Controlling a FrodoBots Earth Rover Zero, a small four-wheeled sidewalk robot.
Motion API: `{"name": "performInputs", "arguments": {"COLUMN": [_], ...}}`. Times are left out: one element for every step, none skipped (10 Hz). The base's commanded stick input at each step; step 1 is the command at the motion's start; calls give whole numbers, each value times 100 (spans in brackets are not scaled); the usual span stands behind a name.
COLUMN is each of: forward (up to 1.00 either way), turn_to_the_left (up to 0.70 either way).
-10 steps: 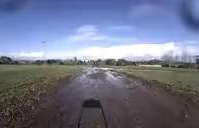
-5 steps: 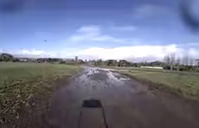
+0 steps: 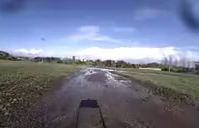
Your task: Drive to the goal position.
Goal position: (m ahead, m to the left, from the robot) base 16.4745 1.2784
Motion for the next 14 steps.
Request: {"name": "performInputs", "arguments": {"forward": [70, 70, 70, 70, 70, 70, 70, 70, 70, 70, 70, 70, 70, 70], "turn_to_the_left": [0, 0, 0, 0, 0, 0, 0, 0, 0, 0, 0, 3, 19, 34]}}
